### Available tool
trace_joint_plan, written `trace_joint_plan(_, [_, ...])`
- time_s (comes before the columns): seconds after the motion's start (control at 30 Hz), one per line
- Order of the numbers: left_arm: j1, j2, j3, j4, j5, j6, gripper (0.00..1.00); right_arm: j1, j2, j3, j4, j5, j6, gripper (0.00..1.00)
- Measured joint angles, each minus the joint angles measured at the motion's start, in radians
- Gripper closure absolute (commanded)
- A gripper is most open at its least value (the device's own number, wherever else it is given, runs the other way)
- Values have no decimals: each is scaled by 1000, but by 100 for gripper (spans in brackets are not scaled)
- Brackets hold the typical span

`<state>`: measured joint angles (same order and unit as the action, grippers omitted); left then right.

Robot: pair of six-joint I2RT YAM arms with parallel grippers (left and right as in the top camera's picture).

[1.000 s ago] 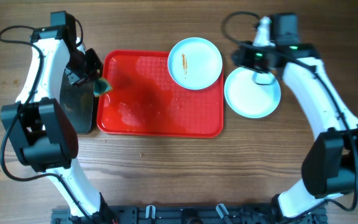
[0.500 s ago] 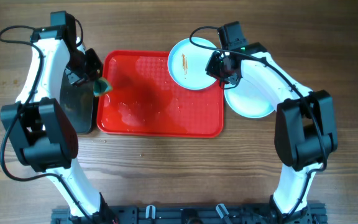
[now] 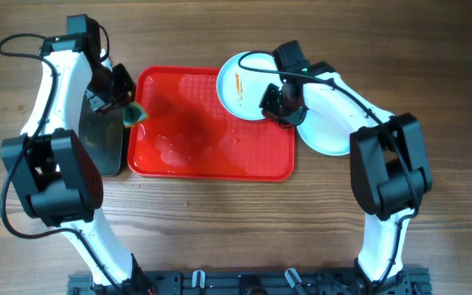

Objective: Clean dirty plates on tray and stack at the side
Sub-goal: 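Grasp the rim of the last dirty plate on the red tray with right gripper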

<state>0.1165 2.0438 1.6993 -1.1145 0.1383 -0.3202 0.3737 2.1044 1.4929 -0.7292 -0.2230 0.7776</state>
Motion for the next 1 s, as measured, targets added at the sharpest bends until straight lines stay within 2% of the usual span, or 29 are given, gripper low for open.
trace_joint_plan(0.17, [0,0,0,0,0,0,96,104,5,0,-14,-6,-19,84])
trace_joint_plan(0.2, [0,0,0,0,0,0,96,127,5,0,-15,-10,-23,81])
trace_joint_plan(0.23, [0,0,0,0,0,0,96,154,5,0,-15,-13,-27,70])
trace_joint_plan(0.3, [0,0,0,0,0,0,96,186,5,0,-15,-24,-53,57])
trace_joint_plan(0.43, [0,0,0,-1,0,0,96,191,6,47,-40,-31,-131,47])
trace_joint_plan(0.67, [0,0,0,1,0,0,96,69,29,386,-224,-6,-442,50])
trace_joint_plan(0.77, [0,0,0,4,0,0,96,35,124,527,-284,34,-568,54])
trace_joint_plan(0.93, [0,0,0,5,0,0,96,52,323,597,-399,16,-703,61])
trace_joint_plan(1.0, [0,0,0,6,0,0,96,58,352,602,-415,-14,-723,69])
